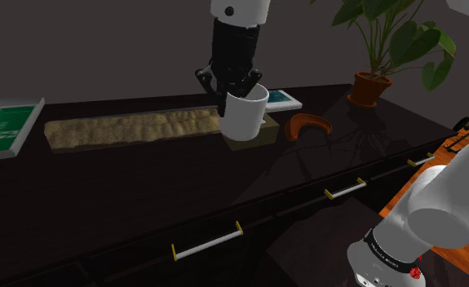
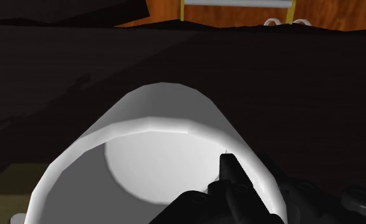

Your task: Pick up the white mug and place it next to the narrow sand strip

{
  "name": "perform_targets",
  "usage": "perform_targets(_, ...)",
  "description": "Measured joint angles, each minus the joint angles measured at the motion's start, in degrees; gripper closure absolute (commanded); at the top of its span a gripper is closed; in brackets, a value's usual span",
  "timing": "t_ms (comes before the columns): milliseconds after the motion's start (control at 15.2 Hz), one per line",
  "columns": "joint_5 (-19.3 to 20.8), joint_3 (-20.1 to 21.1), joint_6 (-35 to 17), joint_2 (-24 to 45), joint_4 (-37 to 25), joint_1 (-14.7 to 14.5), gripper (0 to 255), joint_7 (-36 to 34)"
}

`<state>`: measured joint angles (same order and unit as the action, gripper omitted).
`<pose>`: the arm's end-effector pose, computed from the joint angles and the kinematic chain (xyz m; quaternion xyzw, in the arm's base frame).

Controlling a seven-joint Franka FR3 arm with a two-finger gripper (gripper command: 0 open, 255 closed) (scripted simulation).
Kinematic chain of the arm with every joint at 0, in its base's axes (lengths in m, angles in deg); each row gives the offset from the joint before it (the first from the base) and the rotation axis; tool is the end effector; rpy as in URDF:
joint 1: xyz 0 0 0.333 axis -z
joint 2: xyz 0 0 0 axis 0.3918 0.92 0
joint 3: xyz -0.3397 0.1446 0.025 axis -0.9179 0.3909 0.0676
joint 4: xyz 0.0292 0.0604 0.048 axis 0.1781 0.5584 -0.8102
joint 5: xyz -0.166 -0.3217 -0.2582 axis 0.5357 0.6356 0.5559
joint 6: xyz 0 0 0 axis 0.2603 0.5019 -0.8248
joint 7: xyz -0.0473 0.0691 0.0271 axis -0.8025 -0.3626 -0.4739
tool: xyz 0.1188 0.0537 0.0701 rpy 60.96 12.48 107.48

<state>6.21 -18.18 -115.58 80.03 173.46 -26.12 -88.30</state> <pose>0.4411 0.3812 0.6440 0.9911 -0.1259 0.0414 0.0075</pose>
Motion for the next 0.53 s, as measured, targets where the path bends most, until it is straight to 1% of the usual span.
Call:
perform_targets(132,3.59,2.67,1.09,5.9,-5.61,-1.5,255,-4.26)
perform_targets(264,7.16,4.39,2.67,11.22,-10.96,-3.56,255,-7.72)
perform_targets(396,11.42,5.8,4.87,17.28,-17.39,-7.06,255,-11.64)
perform_targets(528,15.52,6.19,7.4,23.17,-24.26,-11.08,255,-14.38)
